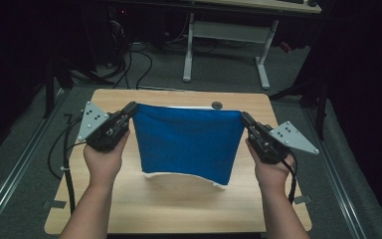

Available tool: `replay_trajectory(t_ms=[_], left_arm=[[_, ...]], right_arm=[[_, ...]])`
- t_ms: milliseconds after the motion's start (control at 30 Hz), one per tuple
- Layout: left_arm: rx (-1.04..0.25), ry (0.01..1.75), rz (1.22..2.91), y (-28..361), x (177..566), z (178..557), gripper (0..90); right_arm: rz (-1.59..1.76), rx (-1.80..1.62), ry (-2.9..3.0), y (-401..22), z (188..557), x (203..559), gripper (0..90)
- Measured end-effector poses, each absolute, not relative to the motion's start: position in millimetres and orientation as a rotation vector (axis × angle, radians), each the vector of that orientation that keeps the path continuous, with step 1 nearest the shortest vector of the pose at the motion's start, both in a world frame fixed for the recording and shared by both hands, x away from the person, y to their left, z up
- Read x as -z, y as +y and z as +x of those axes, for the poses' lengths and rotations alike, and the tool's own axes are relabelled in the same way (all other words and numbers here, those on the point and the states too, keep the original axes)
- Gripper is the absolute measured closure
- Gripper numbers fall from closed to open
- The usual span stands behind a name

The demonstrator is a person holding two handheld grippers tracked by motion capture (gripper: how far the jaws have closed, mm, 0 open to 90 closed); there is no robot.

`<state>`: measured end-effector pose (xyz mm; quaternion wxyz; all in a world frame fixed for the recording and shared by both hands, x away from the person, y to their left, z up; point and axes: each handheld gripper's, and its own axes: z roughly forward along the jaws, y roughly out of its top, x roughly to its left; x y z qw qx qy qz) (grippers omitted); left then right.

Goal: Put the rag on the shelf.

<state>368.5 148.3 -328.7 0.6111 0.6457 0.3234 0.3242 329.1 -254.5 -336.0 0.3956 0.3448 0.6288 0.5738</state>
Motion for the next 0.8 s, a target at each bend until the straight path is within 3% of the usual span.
replay_trajectory(t_ms=[800], left_arm=[[-0.779, 0.779, 1.565, 137.6, 313.7, 432.7, 88.2]], right_arm=[[0.939, -1.432, 1.579, -258.9, 382.4, 314.9, 89.1]])
